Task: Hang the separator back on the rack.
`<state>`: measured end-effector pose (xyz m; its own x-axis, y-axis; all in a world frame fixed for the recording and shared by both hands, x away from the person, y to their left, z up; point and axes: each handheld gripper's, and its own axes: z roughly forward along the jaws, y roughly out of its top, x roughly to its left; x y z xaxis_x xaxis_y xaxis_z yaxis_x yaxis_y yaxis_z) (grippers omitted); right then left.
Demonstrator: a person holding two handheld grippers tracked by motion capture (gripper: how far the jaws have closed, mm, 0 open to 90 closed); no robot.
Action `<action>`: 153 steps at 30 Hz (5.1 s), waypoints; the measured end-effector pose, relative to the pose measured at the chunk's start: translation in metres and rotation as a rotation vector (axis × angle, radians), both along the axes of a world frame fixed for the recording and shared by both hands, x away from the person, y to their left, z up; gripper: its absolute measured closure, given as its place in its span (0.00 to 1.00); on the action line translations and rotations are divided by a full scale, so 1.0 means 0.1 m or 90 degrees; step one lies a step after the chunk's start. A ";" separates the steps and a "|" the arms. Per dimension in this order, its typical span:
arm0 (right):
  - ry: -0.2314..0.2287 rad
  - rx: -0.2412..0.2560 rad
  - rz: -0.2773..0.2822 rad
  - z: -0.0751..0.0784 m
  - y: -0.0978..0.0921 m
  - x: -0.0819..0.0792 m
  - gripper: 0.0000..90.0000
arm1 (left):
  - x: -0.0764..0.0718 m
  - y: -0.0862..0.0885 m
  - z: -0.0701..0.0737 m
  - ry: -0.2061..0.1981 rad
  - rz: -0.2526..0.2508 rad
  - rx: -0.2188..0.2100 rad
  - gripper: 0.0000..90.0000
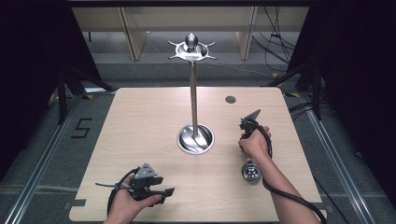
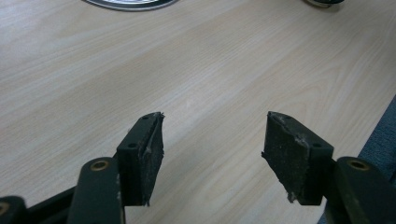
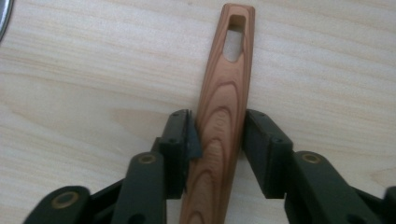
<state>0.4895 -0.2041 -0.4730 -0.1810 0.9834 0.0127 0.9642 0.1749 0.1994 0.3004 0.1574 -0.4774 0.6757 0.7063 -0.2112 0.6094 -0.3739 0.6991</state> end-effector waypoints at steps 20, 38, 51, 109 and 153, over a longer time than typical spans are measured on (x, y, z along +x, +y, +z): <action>-0.002 0.021 0.031 0.01 -0.06 -0.01 0.76 | 0.00 0.00 0.00 -0.003 -0.002 0.003 0.41; -0.053 0.095 0.027 0.10 -0.25 -0.13 0.76 | 0.00 0.00 0.00 -0.003 -0.002 0.004 0.41; -0.198 0.128 0.116 0.36 -0.41 -0.35 0.76 | 0.00 0.00 -0.01 0.003 0.012 0.005 0.41; -0.537 0.259 0.291 1.07 -0.25 -0.83 0.77 | 0.00 0.01 -0.01 0.002 0.016 0.001 0.41; -0.578 0.257 0.342 1.58 -0.07 -0.75 0.77 | 0.00 0.01 0.00 0.002 0.014 0.001 0.41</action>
